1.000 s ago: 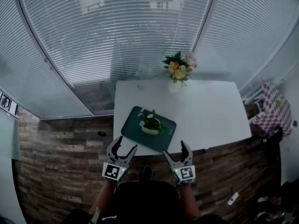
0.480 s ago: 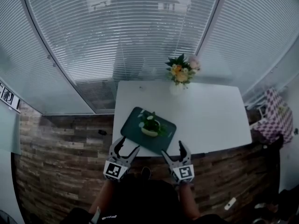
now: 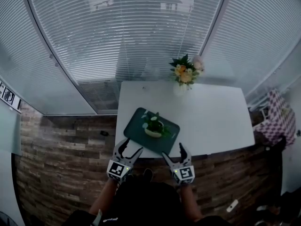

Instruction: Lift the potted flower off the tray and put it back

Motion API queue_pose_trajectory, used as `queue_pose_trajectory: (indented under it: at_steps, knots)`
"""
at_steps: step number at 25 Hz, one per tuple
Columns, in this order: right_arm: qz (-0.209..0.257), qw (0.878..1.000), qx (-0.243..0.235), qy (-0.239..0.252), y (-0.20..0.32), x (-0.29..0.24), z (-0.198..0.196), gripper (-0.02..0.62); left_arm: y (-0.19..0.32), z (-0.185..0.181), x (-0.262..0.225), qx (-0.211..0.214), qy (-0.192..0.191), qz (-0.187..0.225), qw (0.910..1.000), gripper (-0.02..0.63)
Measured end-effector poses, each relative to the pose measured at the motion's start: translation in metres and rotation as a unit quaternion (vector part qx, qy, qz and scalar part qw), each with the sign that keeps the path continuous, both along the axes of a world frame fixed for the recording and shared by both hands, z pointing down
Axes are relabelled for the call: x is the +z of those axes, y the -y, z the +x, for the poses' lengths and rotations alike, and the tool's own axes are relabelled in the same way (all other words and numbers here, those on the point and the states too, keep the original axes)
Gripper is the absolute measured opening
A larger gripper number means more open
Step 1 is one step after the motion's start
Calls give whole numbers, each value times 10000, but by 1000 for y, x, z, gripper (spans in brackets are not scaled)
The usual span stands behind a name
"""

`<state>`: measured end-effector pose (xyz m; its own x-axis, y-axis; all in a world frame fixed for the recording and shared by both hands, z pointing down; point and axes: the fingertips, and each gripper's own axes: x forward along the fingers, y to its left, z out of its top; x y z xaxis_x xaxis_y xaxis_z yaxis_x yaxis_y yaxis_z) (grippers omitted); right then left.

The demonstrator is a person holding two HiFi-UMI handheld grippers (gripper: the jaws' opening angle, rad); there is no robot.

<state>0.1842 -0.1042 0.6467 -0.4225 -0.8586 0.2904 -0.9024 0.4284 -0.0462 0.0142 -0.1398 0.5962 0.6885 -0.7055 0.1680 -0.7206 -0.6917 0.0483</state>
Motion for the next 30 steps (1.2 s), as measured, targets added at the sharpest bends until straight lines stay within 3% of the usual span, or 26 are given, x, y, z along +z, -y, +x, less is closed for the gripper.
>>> queue_pose_trajectory:
  at_steps: [4, 16, 19, 22, 27, 30]
  knots:
    - [24, 10000, 35, 51, 5, 10, -1, 373, 4, 5, 19, 116, 136, -94, 9998, 287]
    - [-569, 9982, 114, 140, 37, 72, 1, 373, 39, 15, 91, 460, 575, -458, 9962, 287]
    - [-814, 9966, 43, 140, 42, 83, -2, 373, 47, 19, 106, 550, 612, -606, 9948, 287]
    - [-778, 9969, 44, 121, 60, 100, 1, 373, 59, 26, 125, 653, 727, -734, 9925, 287]
    - [-1165, 9926, -345, -86, 73, 133, -9, 373, 75, 38, 155, 892, 918, -943, 9873, 287]
    - [-1047, 9941, -298, 1, 87, 154, -6, 373, 82, 39, 169, 869, 983, -1082, 9854, 287]
